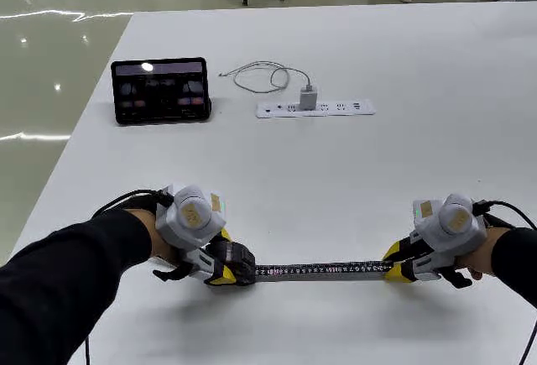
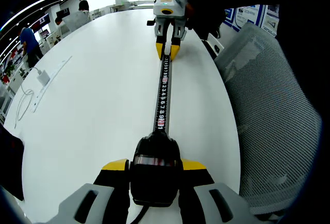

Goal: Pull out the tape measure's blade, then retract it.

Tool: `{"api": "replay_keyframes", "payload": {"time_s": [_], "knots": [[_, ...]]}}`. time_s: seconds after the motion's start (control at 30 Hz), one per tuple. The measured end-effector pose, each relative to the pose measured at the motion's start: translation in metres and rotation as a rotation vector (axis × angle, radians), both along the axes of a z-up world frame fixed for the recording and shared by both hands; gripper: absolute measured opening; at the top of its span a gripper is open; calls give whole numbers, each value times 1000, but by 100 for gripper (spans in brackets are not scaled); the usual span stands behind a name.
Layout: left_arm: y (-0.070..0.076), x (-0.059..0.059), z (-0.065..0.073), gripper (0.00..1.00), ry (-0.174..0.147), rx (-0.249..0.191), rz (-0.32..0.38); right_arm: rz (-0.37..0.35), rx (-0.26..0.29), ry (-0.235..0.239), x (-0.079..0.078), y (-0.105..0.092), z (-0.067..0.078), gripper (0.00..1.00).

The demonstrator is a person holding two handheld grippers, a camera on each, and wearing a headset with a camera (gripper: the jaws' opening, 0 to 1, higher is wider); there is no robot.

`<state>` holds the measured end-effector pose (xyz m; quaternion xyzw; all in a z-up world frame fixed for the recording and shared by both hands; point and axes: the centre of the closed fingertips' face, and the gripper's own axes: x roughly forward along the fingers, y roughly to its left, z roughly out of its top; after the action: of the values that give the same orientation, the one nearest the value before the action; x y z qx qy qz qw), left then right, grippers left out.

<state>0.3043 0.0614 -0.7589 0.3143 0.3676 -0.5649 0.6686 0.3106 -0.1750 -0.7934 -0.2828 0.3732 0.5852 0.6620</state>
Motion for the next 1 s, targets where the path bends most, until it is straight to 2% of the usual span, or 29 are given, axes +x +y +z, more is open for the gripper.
{"api": "replay_keyframes", "payload": {"time_s": [0.07,0.33,0.4,0.57,0.67,0.8,1.0], "knots": [[0,0,0,32,0,-3,3,22,-10,-22,1,0,0,11],[-1,0,0,32,-3,-4,4,11,-28,-16,2,0,0,13],[-1,0,0,32,-1,-4,3,2,-31,-26,3,1,0,17],[-1,0,0,32,-3,-2,-1,-6,-12,-14,0,4,4,28],[-1,0,0,32,-12,-7,-2,-42,15,13,-2,5,7,34],[-1,1,1,32,-13,-28,20,-62,15,9,1,0,9,38],[-1,2,1,33,-14,-15,17,-86,16,9,2,-4,10,48]]}}
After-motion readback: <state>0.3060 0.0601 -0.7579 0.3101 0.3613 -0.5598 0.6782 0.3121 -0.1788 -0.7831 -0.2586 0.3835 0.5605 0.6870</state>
